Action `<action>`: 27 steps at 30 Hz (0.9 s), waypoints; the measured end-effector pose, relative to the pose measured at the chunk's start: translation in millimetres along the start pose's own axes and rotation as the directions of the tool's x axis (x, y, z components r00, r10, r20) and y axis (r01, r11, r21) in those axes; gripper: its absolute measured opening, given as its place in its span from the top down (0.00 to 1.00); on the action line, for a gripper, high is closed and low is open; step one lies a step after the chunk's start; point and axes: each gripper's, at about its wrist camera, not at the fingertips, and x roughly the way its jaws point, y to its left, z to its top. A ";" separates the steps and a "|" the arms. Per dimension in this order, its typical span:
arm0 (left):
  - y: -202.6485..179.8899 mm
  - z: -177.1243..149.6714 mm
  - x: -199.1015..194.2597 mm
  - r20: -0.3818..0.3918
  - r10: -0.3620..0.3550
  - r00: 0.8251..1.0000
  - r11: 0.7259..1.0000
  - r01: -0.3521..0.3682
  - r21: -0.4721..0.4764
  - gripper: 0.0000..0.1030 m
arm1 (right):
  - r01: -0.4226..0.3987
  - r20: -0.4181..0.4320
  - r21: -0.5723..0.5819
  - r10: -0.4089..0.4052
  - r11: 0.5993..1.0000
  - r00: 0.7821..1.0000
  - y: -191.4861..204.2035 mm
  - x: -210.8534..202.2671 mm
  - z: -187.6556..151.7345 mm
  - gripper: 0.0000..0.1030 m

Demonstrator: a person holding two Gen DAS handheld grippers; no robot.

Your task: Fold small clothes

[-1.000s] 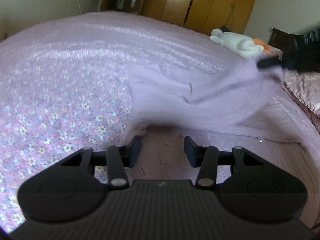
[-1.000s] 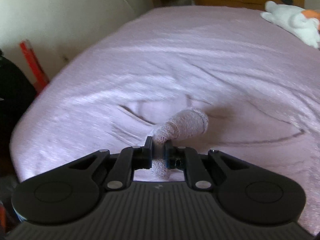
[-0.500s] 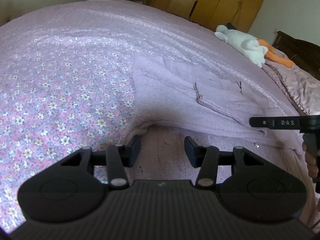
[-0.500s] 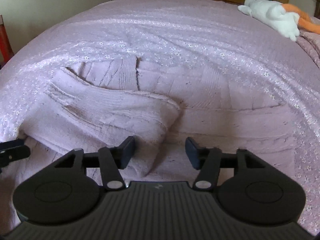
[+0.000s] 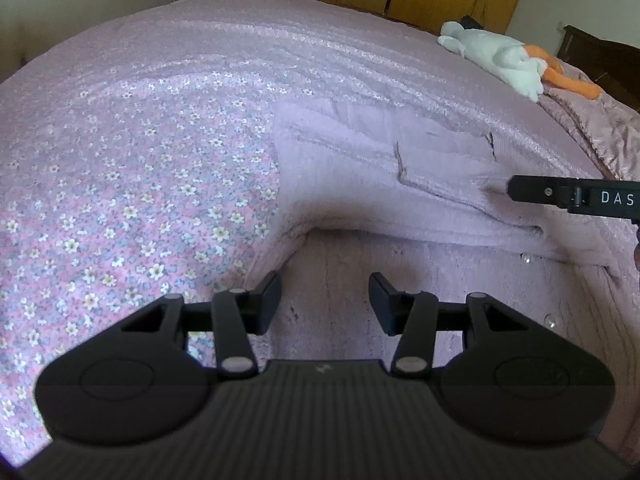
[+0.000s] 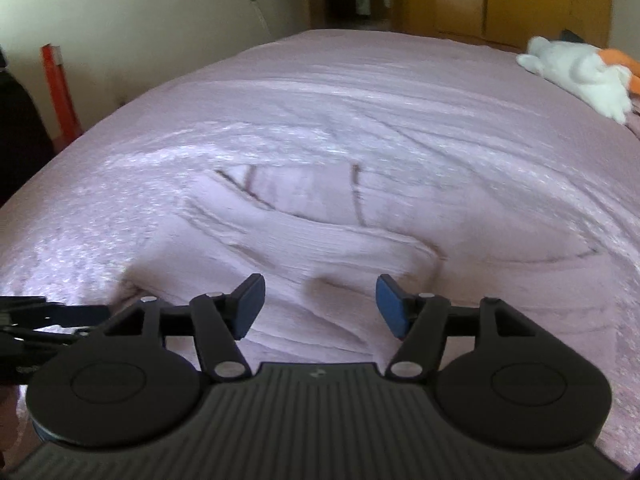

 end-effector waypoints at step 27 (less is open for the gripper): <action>0.6 -6.8 2.3 0.013 -0.004 1.000 1.000 0.004 0.001 0.51 | 0.121 0.130 -0.026 -0.117 0.992 0.985 16.5 34.0 13.1 0.91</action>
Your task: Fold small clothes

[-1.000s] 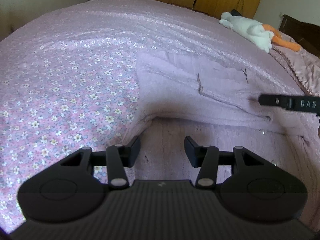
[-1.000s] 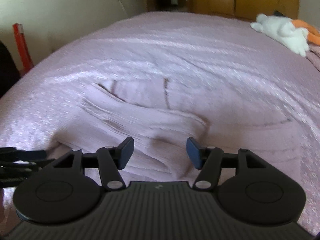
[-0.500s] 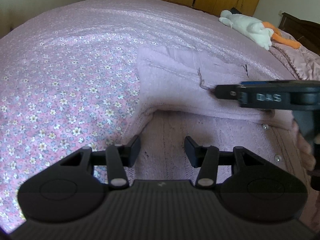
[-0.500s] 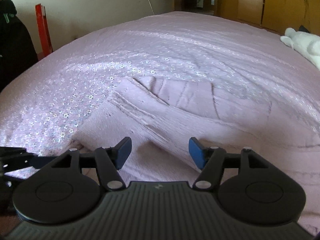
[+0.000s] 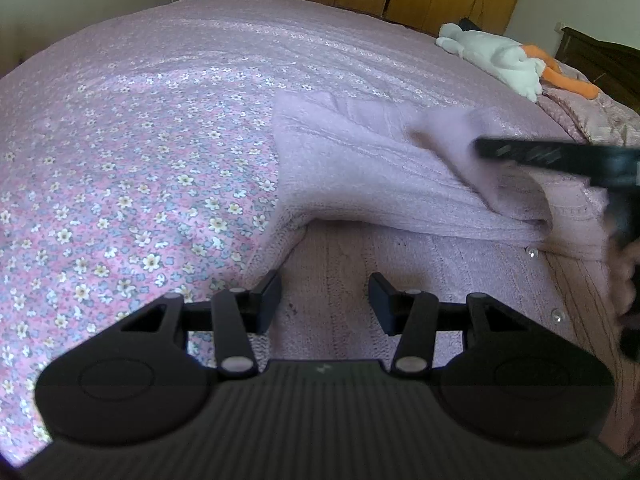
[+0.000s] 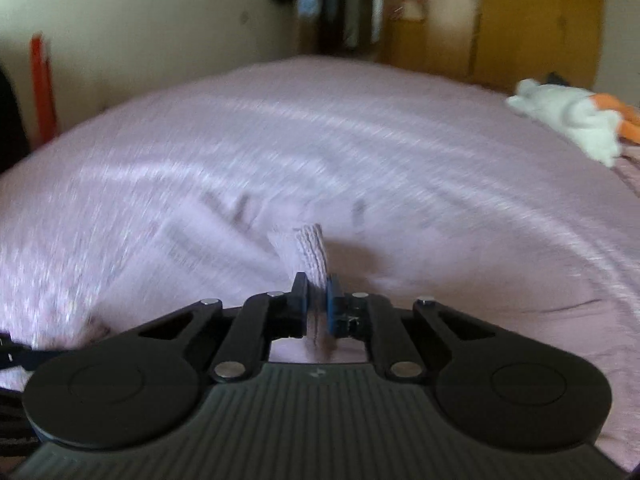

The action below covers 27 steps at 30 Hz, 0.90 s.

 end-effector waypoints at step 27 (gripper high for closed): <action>-9.8 0.7 0.7 -0.011 0.053 0.999 0.998 -0.053 0.033 0.51 | 0.243 -0.105 0.349 -0.220 0.905 0.970 -168.4 -44.7 -103.0 0.51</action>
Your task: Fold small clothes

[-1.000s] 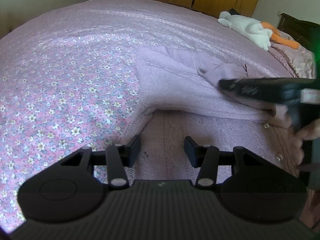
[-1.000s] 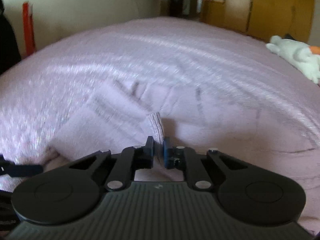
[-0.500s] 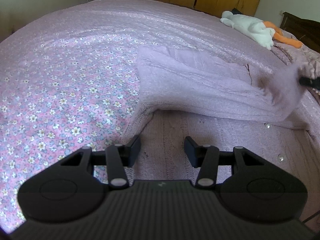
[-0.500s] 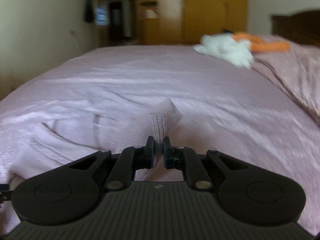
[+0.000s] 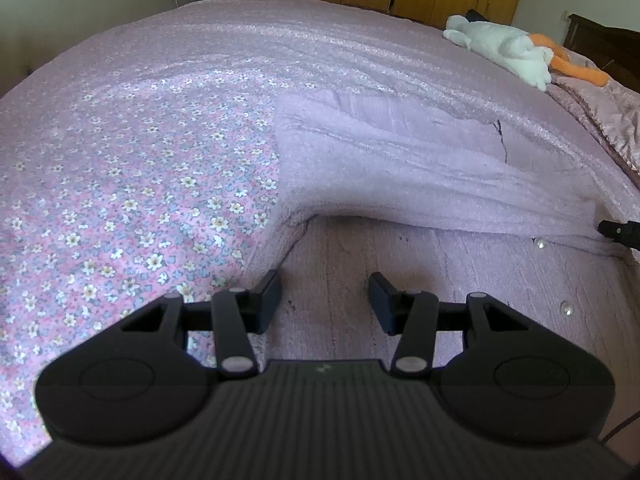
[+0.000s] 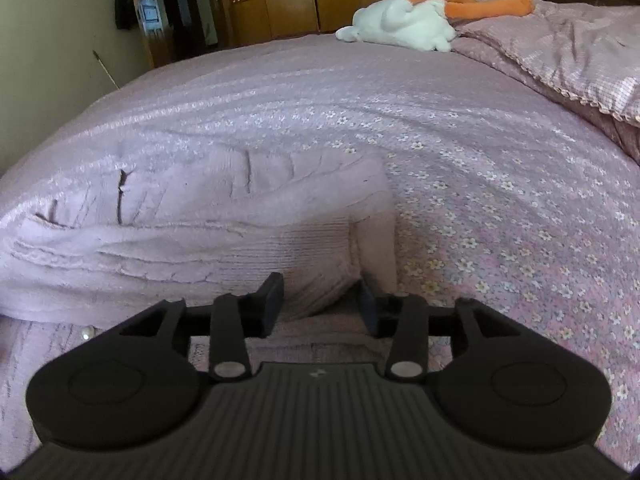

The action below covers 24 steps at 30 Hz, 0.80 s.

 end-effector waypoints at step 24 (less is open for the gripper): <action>-17.4 -38.1 -60.4 -0.027 0.017 0.999 1.000 -0.017 0.025 0.50 | -0.171 0.025 -0.162 0.177 0.972 0.984 40.7 -138.9 -76.2 0.14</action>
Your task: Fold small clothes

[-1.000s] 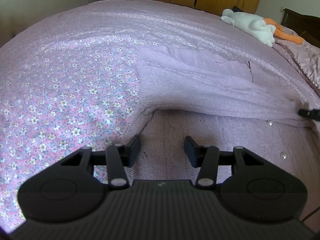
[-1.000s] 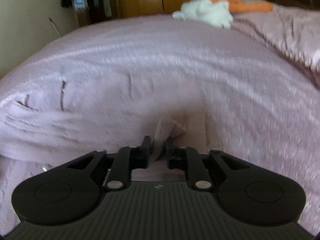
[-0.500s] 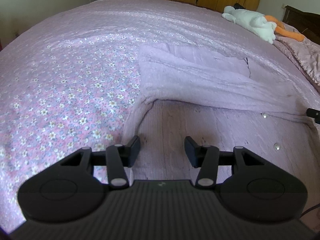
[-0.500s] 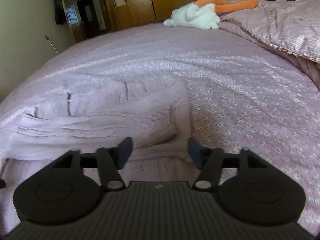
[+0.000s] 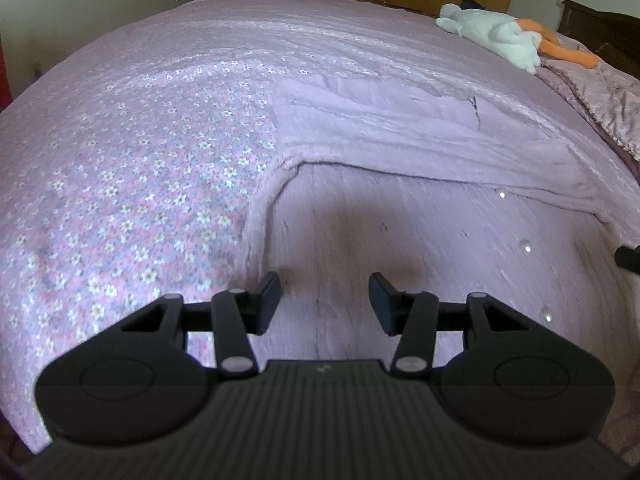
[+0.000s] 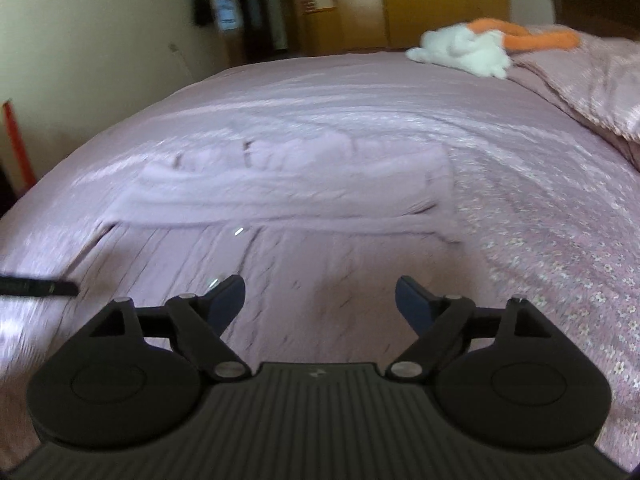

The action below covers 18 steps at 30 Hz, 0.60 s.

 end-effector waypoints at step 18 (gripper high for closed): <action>-8.9 -59.3 -46.6 -0.010 0.001 1.000 0.998 0.000 0.058 0.50 | -0.179 -0.223 -0.259 0.121 0.949 0.967 72.6 -20.4 -74.0 0.04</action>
